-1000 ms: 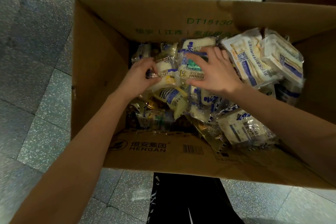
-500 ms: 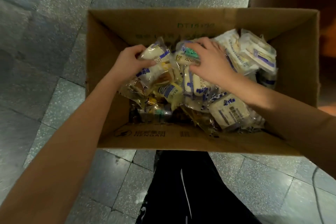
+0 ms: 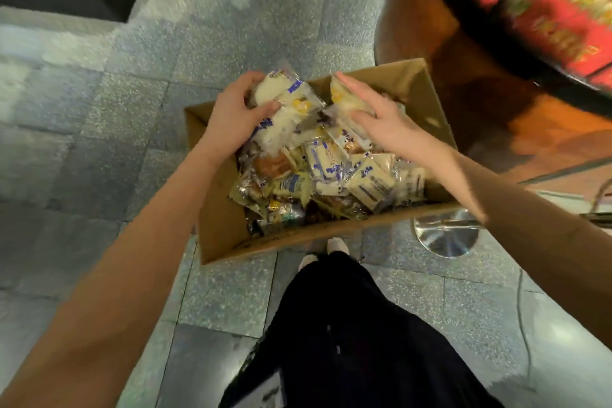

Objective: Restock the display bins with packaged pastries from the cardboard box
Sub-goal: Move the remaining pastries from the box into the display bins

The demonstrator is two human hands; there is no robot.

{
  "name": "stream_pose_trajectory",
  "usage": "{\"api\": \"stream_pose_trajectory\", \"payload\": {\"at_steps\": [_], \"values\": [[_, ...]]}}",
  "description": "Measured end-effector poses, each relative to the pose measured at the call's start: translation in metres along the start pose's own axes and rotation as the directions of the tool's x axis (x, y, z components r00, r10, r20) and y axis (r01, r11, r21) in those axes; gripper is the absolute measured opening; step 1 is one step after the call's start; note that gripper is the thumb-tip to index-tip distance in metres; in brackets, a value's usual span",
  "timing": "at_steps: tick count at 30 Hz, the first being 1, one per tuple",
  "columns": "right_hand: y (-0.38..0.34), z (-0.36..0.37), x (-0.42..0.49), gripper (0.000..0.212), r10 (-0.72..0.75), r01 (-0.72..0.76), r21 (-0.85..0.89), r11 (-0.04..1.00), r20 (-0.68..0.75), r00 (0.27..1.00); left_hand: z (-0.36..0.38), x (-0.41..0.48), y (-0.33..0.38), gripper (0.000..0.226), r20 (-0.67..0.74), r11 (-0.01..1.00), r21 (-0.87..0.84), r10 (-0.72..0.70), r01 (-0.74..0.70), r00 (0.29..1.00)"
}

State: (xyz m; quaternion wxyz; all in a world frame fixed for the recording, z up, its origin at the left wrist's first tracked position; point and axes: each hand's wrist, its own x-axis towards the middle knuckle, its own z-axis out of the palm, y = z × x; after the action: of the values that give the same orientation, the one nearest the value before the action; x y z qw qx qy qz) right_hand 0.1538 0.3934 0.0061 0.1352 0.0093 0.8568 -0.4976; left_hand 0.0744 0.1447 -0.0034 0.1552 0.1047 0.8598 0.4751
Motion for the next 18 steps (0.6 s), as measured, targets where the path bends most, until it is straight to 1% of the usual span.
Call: {"api": "stream_pose_trajectory", "payload": {"at_steps": [3,6,8,10,11,14,15,17,18], "values": [[-0.014,-0.020,-0.043,0.060,0.029,-0.029,0.011,1.000,-0.064,0.998,0.013,-0.011,0.038,0.046,0.050,0.989,-0.011,0.150,-0.150,0.987],[-0.014,-0.037,-0.087,0.065,0.121,-0.083,0.180,0.980,-0.211,0.970,0.039,-0.022,0.079,0.048,0.164,0.958,-0.008,0.285,-0.288,0.944],[-0.012,-0.046,-0.121,0.062,0.174,-0.106,0.229,0.968,-0.302,0.937,0.061,-0.030,0.104,0.047,0.267,0.939,-0.007,0.334,-0.345,0.904],[-0.006,-0.055,-0.156,0.063,0.187,-0.079,0.287,0.955,-0.376,0.908,0.083,-0.036,0.127,0.046,0.353,0.899,0.004,0.408,-0.438,0.842],[-0.005,-0.059,-0.174,0.066,0.199,-0.073,0.308,0.948,-0.400,0.895,0.095,-0.039,0.139,0.047,0.395,0.878,0.010,0.436,-0.478,0.809],[0.000,-0.071,-0.224,0.091,0.223,-0.072,0.326,0.943,-0.456,0.862,0.130,-0.053,0.176,0.047,0.495,0.825,0.018,0.483,-0.565,0.722],[0.002,-0.075,-0.242,0.095,0.241,-0.076,0.343,0.936,-0.469,0.850,0.141,-0.059,0.187,0.045,0.530,0.815,0.011,0.487,-0.580,0.694],[0.006,-0.079,-0.280,0.095,0.285,-0.072,0.405,0.911,-0.497,0.819,0.165,-0.073,0.208,0.045,0.609,0.784,-0.012,0.498,-0.620,0.618],[0.009,-0.080,-0.299,0.095,0.309,-0.064,0.440,0.896,-0.512,0.802,0.178,-0.081,0.218,0.045,0.648,0.756,-0.018,0.507,-0.654,0.568]]}}
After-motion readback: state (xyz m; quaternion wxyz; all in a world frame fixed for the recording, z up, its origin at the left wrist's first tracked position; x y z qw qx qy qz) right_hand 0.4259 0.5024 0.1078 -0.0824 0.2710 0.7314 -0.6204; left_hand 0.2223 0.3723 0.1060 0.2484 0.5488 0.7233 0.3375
